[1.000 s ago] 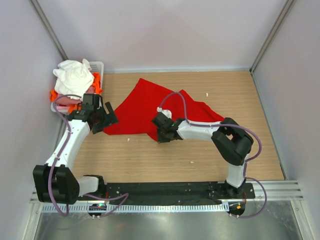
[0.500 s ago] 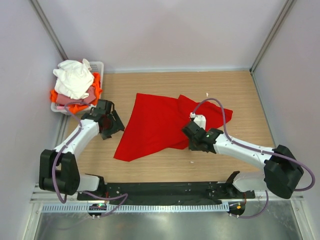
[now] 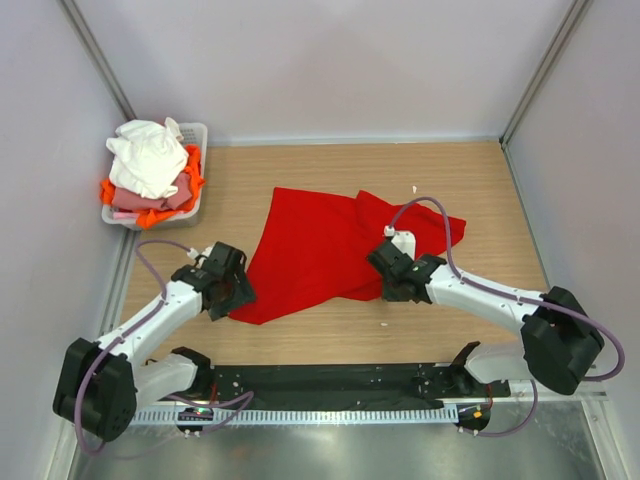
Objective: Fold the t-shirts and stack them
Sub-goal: Flatten the tshirt out
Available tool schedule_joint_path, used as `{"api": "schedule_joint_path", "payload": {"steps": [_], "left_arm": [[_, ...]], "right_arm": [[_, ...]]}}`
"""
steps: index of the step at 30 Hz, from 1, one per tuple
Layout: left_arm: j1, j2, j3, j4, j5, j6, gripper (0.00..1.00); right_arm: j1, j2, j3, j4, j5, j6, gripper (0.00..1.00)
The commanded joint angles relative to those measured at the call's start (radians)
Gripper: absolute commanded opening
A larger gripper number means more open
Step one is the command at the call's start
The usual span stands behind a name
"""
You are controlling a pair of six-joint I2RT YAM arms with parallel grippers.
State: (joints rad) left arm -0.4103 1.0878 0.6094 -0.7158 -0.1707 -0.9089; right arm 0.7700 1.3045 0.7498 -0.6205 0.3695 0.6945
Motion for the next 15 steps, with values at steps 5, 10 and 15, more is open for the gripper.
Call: {"api": "schedule_joint_path", "payload": {"steps": [5,10,15], "left_arm": [[-0.002,0.046,-0.074,0.073,-0.012,-0.084,0.70],[-0.002,0.087,-0.112,0.156,-0.013,-0.087,0.66],[-0.002,0.119,-0.116,0.263,-0.016,-0.055,0.30]], "right_arm": [[-0.012,0.015,0.031,0.015,-0.014,-0.021,0.01],[-0.038,-0.002,0.010,0.018,-0.036,-0.027,0.01],[-0.054,-0.008,0.020,0.008,-0.060,-0.038,0.01]]}}
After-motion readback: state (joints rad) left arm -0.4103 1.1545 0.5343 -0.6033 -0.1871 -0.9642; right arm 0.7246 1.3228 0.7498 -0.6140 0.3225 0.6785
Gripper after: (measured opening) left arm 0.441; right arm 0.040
